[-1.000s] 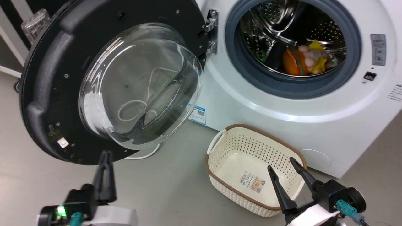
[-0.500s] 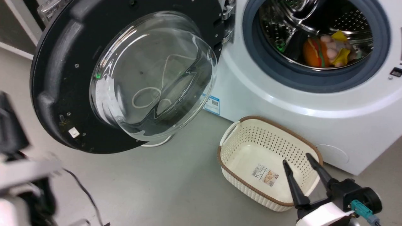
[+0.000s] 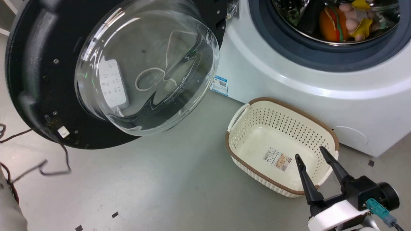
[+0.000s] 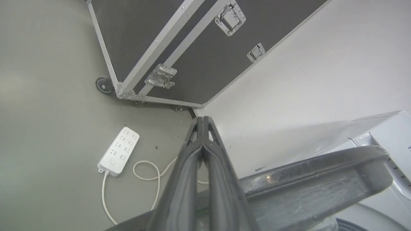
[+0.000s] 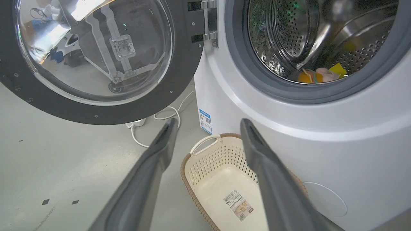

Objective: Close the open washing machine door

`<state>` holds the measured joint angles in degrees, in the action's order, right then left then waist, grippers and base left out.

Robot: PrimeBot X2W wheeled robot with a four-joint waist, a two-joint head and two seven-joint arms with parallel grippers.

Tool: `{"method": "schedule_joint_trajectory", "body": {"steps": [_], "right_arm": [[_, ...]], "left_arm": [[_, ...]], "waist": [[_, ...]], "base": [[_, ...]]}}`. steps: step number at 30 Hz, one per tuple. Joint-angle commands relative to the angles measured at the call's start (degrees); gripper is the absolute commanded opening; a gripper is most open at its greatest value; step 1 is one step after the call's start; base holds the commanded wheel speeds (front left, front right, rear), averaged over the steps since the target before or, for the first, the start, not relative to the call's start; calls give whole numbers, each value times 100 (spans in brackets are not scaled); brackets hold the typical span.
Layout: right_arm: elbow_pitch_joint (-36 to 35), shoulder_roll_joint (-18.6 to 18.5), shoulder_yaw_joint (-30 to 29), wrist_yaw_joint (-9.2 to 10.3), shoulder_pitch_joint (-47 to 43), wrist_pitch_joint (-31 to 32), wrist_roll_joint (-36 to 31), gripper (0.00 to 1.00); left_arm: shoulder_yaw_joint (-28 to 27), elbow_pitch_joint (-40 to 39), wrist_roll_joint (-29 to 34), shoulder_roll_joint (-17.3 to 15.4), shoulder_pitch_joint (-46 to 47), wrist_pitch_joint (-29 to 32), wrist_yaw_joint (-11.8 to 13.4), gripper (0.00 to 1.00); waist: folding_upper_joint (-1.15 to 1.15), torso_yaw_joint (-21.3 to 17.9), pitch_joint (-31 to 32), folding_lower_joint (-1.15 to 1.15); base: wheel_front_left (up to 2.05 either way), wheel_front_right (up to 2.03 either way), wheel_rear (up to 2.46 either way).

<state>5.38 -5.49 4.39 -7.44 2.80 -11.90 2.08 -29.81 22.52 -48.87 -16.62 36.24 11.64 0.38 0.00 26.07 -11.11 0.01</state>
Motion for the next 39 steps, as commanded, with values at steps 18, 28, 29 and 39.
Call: {"method": "schedule_joint_trajectory", "body": {"steps": [18,28,29,39], "right_arm": [[32,-13,-104,-5,78,-115,74,100],[154,150,-429,-5,-2,-213,94,100],[164,162,-470,-5,-20,-220,89,100],[146,229,-819,-5,-5,-220,38,100]], "left_arm": [[61,1213,-1804,-274,243,3359,-563,0],[362,-347,-2639,342,-1050,5127,-641,0],[393,-570,-2703,461,-1215,5217,-629,0],[983,-2013,-3095,1330,-2593,5332,-287,0]], "waist": [[0,-240,123,-1],[0,-443,548,-1],[0,-468,599,-1],[0,-1065,800,-1]], "base": [[0,0,0],[0,0,0],[0,0,0],[0,0,0]]}}
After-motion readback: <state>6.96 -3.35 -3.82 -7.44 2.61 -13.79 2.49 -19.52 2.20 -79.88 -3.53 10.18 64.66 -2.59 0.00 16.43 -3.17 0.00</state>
